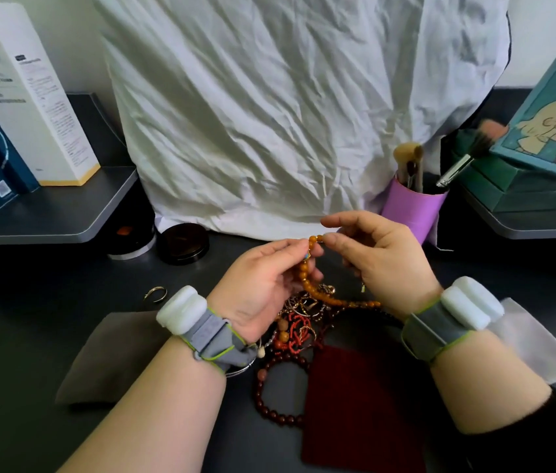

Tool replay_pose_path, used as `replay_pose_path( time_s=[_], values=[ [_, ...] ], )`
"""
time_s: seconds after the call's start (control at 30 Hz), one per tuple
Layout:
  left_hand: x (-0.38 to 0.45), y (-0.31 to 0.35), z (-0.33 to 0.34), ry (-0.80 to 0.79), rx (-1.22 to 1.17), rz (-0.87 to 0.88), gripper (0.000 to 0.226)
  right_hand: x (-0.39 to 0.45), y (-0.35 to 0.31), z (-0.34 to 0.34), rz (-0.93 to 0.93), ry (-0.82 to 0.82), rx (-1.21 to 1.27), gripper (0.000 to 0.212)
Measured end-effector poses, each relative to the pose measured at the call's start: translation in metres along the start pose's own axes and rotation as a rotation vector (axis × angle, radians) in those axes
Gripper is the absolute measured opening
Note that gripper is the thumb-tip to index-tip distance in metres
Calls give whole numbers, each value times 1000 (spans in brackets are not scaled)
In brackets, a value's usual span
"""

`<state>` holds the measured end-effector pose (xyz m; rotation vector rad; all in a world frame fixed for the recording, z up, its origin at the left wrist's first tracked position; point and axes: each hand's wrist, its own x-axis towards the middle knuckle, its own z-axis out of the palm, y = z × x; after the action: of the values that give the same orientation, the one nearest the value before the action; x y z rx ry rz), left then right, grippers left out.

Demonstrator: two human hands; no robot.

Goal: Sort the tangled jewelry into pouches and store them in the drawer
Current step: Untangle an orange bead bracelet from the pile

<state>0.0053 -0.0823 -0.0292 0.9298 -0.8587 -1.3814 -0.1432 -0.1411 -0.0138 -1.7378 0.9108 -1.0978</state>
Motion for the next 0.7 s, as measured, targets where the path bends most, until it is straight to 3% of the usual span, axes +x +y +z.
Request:
replay_pose_path(
  time_s=[0.23, 0.37, 0.53, 0.7],
  values=[
    [-3, 11, -3, -20, -301, -34, 20, -4, 8, 2, 88, -75, -71, 6],
    [-5, 15, -8, 3, -369, -2, 24, -5, 9, 3, 102, -135, -112, 12],
    [-3, 15, -13, 89, -386, 82, 20, -7, 11, 4, 86, -206, -216, 28],
    [0, 14, -17, 183, -246, 189, 18, -8, 8, 2, 15, -255, -392, 39]
  ],
)
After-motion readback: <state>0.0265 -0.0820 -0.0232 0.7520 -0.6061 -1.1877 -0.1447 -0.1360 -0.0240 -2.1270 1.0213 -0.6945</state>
